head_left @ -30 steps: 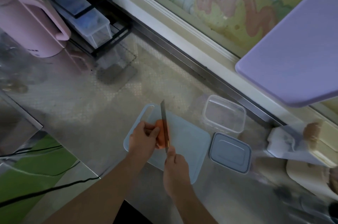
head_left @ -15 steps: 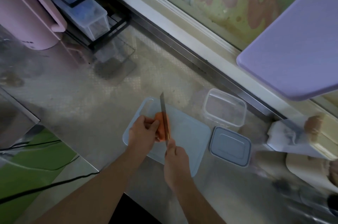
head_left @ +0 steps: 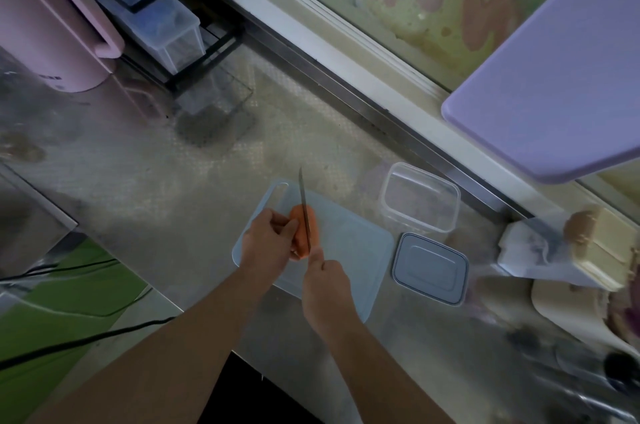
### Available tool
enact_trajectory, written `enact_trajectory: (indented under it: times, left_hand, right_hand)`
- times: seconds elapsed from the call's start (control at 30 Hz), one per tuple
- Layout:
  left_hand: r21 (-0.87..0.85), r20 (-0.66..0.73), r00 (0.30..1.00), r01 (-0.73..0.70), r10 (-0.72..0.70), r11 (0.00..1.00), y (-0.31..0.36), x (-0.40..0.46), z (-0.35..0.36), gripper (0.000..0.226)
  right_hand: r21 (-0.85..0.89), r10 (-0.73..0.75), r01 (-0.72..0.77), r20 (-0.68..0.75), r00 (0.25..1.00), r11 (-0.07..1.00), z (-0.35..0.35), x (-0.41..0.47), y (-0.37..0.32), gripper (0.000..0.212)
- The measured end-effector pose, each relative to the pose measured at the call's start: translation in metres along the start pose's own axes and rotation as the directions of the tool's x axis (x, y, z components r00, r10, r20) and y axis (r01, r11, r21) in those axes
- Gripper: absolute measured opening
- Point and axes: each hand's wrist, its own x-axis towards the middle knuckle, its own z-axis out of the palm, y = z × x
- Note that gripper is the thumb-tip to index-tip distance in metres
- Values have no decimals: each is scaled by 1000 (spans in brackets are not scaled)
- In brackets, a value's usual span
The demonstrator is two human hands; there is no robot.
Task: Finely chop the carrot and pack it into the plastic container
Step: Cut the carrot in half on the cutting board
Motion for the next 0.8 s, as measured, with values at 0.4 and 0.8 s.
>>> enact_trajectory:
  times: [0.4, 0.8]
  left_hand:
    - [-132, 97, 994, 58, -45, 990, -9, 0, -2, 15]
    - [94, 51, 997, -65, 61, 993, 2, 5, 8, 30]
  right_hand:
    - [150, 16, -14, -11, 1000, 989, 2, 0, 6, 61]
    - [-28, -54, 55, 53, 997, 998, -3, 12, -1, 68]
